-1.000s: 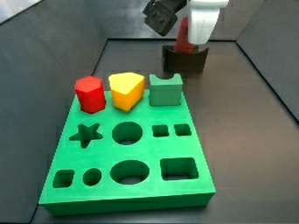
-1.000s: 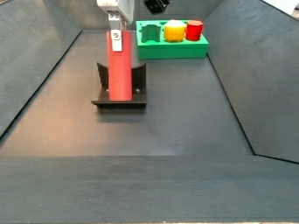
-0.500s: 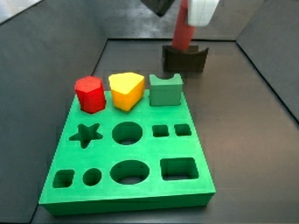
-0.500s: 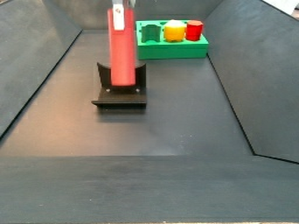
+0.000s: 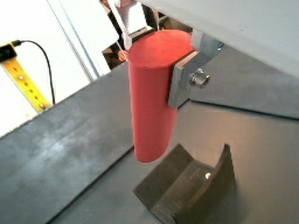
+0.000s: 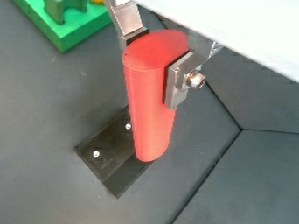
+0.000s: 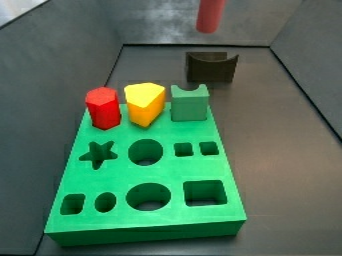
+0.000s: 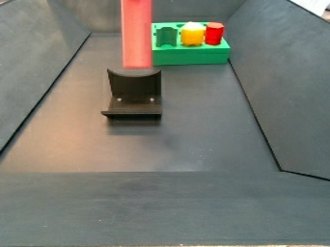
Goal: Pick up the oval object. Move up. Place the oval object on the fixture. Regrasp the oval object. Move to above the board. Insert the oval object.
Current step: Move to above the board.
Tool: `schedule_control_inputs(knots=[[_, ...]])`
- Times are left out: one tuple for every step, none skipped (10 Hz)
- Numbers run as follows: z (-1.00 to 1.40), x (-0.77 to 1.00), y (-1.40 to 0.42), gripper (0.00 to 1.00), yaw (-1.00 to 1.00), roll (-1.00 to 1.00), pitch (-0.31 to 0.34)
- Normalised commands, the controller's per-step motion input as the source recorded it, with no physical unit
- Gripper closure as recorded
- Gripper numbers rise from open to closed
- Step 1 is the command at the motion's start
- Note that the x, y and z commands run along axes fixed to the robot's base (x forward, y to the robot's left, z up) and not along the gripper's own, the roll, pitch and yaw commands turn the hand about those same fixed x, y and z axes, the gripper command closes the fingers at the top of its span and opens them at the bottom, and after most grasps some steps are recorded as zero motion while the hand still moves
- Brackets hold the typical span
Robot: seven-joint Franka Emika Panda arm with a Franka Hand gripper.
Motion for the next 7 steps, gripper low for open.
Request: schedule_control_inputs(knots=[[1.00, -0.09, -0.04, 1.00, -0.02, -0.08, 0.101], [1.00, -0.08, -0.04, 1.00, 0.00, -0.07, 0.104], [1.00, -0.07, -0.04, 1.00, 0.00, -0.07, 0.104], [1.00, -0.06, -0.04, 1.00, 0.01, -0.06, 0.111], [0.83, -0.02, -0.03, 1.00, 0.02, -0.06, 0.125], [0.68, 0.00, -0.03, 1.00, 0.02, -0.06, 0.135], [0.54, 0.01, -0.02, 1.00, 0.02, -0.06, 0.156]])
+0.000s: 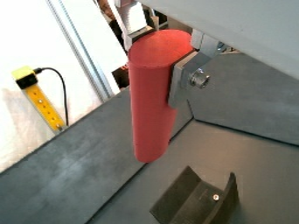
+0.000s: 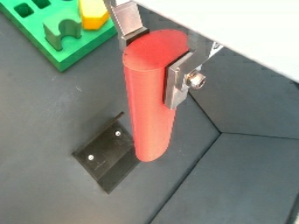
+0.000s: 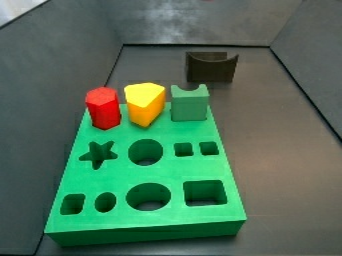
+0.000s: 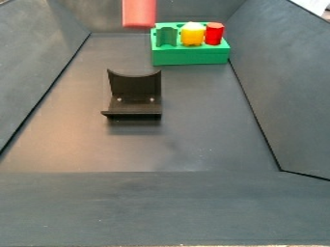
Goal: Pick up the oval object. Move up. Place the oval object on the fixture. Regrasp the oval object. Move to above the board. Insert the oval object.
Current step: Move to above the board.
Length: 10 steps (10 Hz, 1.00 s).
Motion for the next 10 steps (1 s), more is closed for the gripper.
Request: schedule_control_inputs(knots=[[0.44, 0.02, -0.02, 1.00, 0.02, -0.06, 0.161], [0.21, 0.02, -0.02, 1.00, 0.03, -0.06, 0.161], [0.09, -0.48, -1.00, 1.00, 1.00, -0.32, 0.064], [0.07, -0.48, -1.00, 1.00, 1.00, -0.31, 0.056], [0.08, -0.47, -1.00, 1.00, 1.00, -0.30, 0.031], [0.07, -0.47, -1.00, 1.00, 1.00, -0.31, 0.021], [0.09, -0.46, -1.00, 1.00, 1.00, -0.29, -0.009], [0.09, -0.46, -1.00, 1.00, 1.00, -0.29, -0.020], [0.10, -0.45, -1.00, 1.00, 1.00, -0.28, -0.039], [0.11, -0.44, -1.00, 1.00, 1.00, -0.27, -0.061]])
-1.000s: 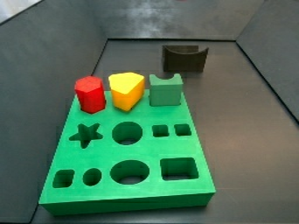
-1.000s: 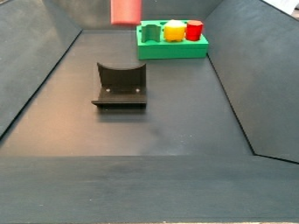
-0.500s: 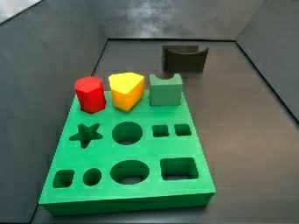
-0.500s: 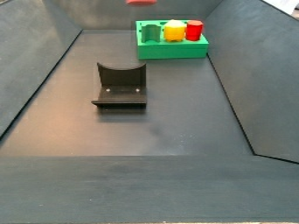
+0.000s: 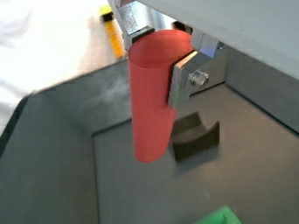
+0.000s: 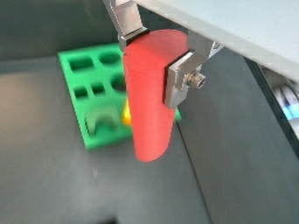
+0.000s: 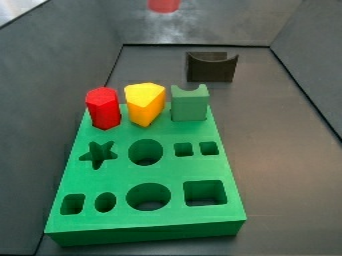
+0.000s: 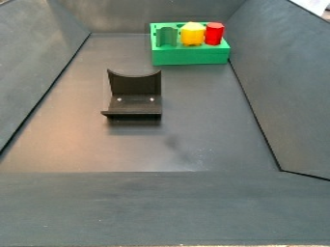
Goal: Pick up the oval object. Move up. Place the oval object on the fixture. Regrasp the oval object. Move to above the board. Insert the oval object.
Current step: Move to above the board.
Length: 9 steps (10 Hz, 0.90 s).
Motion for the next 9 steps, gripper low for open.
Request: schedule_control_inputs(knots=[[0.11, -0.35, -0.78, 1.00, 1.00, -0.26, -0.077], [0.07, -0.18, -0.42, 1.00, 1.00, -0.25, -0.096], [0.05, -0.10, -0.25, 1.00, 1.00, -0.24, -0.111], [0.03, -0.06, -0.15, 1.00, 1.00, -0.23, -0.128], [0.02, -0.04, -0.07, 1.00, 1.00, -0.22, -0.151], [0.01, -0.04, -0.03, 1.00, 1.00, -0.21, -0.169], [0.00, -0.04, -0.02, 1.00, 1.00, -0.20, -0.191], [0.00, -0.05, 0.00, 1.00, 1.00, -0.18, -0.226], [0.00, -0.06, 0.02, 1.00, 1.00, -0.17, -0.264]])
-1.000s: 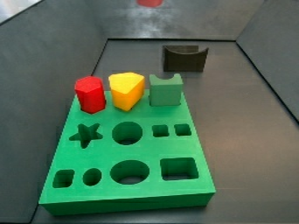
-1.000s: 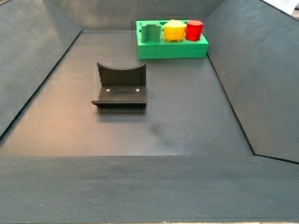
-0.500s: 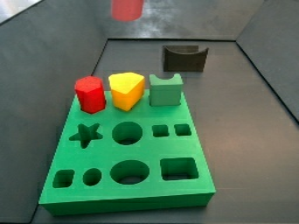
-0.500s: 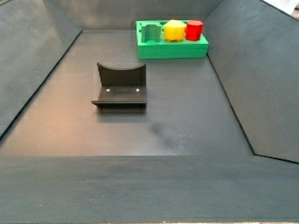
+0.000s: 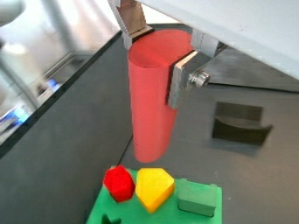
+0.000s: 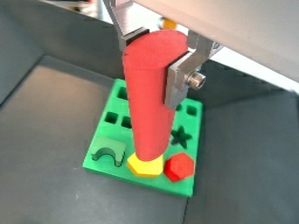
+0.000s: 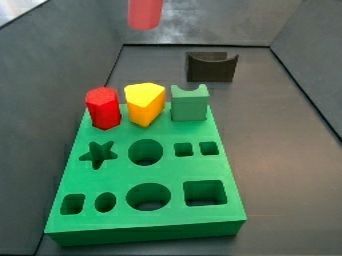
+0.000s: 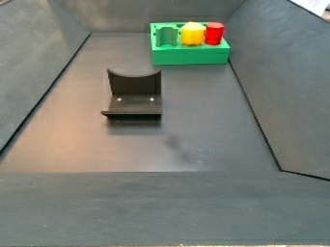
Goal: Pick up the oval object. Move up. Place the oval object on the fixture. Regrasp the oval object. Move to above the board. Insert the oval object.
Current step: Move to above the board, then insert the oval object.
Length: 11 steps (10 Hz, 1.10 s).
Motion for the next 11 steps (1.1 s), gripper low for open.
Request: schedule_control_inputs(knots=[[-0.01, -0.06, 0.02, 1.00, 1.00, -0.16, -0.287], [0.00, -0.06, 0.01, 1.00, 1.00, -0.14, -0.327], [0.00, -0.05, 0.01, 1.00, 1.00, -0.12, -0.357], [0.00, -0.04, 0.01, 1.00, 0.74, -0.07, -0.302], [0.00, -0.04, 0.01, 1.00, 0.57, -0.05, -0.249], [0.00, -0.03, 0.01, 1.00, 0.30, -0.03, -0.155], [0.00, 0.03, -0.04, 1.00, 0.00, 0.00, 0.000], [-0.10, 0.17, -0.27, 1.00, 0.00, 0.02, -0.024], [-0.17, 0.11, -0.44, 1.00, -0.08, 0.03, -0.063], [-0.29, 0.12, -0.47, 1.00, -0.22, 0.01, -0.101], [-0.27, 0.15, -0.46, 1.00, -0.28, 0.01, -0.114]])
